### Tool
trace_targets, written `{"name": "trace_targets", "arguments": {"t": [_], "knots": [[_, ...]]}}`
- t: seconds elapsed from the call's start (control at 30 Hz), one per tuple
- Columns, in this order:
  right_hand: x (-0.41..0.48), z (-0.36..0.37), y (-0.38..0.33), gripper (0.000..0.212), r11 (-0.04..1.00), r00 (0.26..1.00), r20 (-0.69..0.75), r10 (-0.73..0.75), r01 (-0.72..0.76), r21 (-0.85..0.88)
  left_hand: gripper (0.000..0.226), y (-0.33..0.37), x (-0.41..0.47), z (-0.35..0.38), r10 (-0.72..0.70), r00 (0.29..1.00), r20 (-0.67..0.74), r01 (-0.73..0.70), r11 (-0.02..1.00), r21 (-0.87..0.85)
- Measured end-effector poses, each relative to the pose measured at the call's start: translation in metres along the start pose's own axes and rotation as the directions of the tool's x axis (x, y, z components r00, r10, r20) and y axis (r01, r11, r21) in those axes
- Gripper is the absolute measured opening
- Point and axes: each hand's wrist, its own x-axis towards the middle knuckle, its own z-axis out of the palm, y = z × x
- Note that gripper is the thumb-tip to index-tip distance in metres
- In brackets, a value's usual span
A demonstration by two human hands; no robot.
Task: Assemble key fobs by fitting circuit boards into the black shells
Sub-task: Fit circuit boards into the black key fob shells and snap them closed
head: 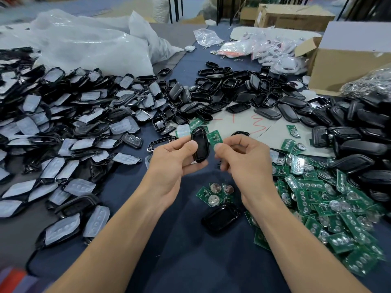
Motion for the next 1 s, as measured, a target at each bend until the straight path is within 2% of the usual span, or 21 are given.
{"name": "trace_targets", "arguments": {"t": [0.07, 0.13, 0.23, 0.4, 0.5, 0.6, 0.7, 0.83, 1.0], "knots": [[-0.002, -0.002, -0.002, 0.010, 0.982, 0.994, -0.071, -0.087, 0.074, -0.175, 0.033, -0.001, 0.001, 0.000, -0.011, 1.000, -0.012, 0.011, 1.000, -0.002], [-0.005, -0.002, -0.003, 0.010, 0.958, 0.989, -0.055, -0.137, 0.119, -0.261, 0.037, -0.002, 0.002, 0.000, -0.021, 1.000, -0.010, 0.021, 1.000, 0.019], [-0.005, 0.000, -0.003, 0.014, 0.954, 0.992, -0.001, -0.124, 0.119, -0.275, 0.031, -0.004, 0.001, -0.001, -0.022, 1.000, 0.019, 0.021, 0.998, 0.065], [-0.002, -0.002, -0.004, 0.025, 0.970, 0.995, -0.038, -0.092, 0.080, -0.231, 0.026, -0.006, 0.000, -0.001, -0.002, 0.999, 0.044, -0.003, 0.993, 0.114], [-0.002, -0.001, -0.003, 0.023, 0.968, 0.994, -0.036, -0.107, 0.096, -0.233, 0.033, -0.006, 0.000, -0.001, -0.003, 1.000, 0.031, 0.000, 0.995, 0.097], [-0.002, -0.001, -0.003, 0.022, 0.959, 0.991, -0.098, -0.094, 0.064, -0.275, 0.027, -0.007, 0.000, 0.001, 0.016, 0.998, 0.061, -0.023, 0.993, 0.118], [-0.002, -0.004, -0.005, 0.017, 0.979, 0.985, -0.171, -0.027, -0.009, -0.204, 0.026, -0.008, -0.001, 0.002, 0.070, 0.996, 0.060, -0.080, 0.981, 0.179], [-0.003, -0.004, -0.008, 0.016, 0.985, 0.992, -0.072, 0.107, -0.096, 0.145, 0.023, -0.011, -0.002, 0.002, 0.160, 0.986, 0.039, -0.164, 0.952, 0.259], [-0.005, 0.004, -0.006, 0.017, 0.982, 0.992, -0.032, 0.123, -0.117, 0.147, 0.020, -0.012, -0.004, 0.006, 0.156, 0.987, 0.033, -0.159, 0.976, 0.146]]}}
